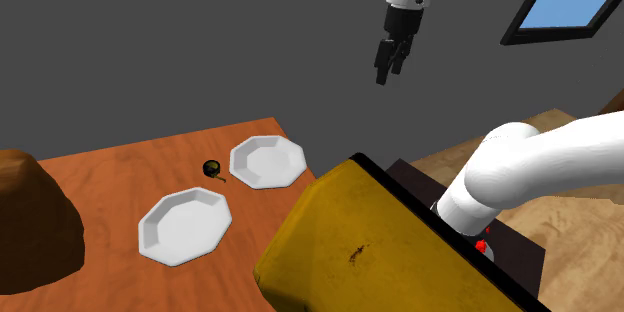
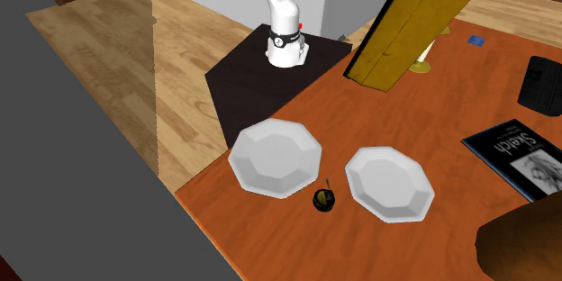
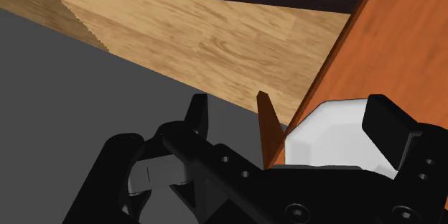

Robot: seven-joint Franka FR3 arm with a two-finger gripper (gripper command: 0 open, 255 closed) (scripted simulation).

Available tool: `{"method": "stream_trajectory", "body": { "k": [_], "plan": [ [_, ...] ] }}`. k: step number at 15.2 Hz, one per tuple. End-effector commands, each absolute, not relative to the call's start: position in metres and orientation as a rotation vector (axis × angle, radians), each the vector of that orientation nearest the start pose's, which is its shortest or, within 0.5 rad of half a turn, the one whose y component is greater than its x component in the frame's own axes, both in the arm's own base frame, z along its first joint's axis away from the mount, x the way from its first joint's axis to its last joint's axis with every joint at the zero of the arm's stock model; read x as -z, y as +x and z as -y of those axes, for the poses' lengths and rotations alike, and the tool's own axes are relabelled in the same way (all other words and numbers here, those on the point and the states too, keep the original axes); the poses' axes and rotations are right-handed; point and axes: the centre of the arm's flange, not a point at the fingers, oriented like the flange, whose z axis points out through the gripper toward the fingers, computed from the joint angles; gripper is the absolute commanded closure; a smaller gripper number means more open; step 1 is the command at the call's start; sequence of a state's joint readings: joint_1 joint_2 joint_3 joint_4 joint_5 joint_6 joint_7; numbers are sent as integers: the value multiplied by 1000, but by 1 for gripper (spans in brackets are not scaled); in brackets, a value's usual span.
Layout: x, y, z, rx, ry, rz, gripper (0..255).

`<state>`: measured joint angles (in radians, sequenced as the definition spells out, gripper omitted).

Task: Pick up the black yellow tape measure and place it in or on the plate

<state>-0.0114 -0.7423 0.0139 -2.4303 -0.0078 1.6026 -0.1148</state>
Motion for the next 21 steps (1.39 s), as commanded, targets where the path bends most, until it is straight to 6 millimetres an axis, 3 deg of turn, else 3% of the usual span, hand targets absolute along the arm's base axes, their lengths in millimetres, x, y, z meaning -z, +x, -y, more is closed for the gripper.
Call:
{"method": "stream_trajectory", "body": {
  "k": [1,21],
  "plan": [
    [-545,317,-1,-136,-3146,179,0],
    [-394,426,-166,38,-3078,229,0]
  ]
}}
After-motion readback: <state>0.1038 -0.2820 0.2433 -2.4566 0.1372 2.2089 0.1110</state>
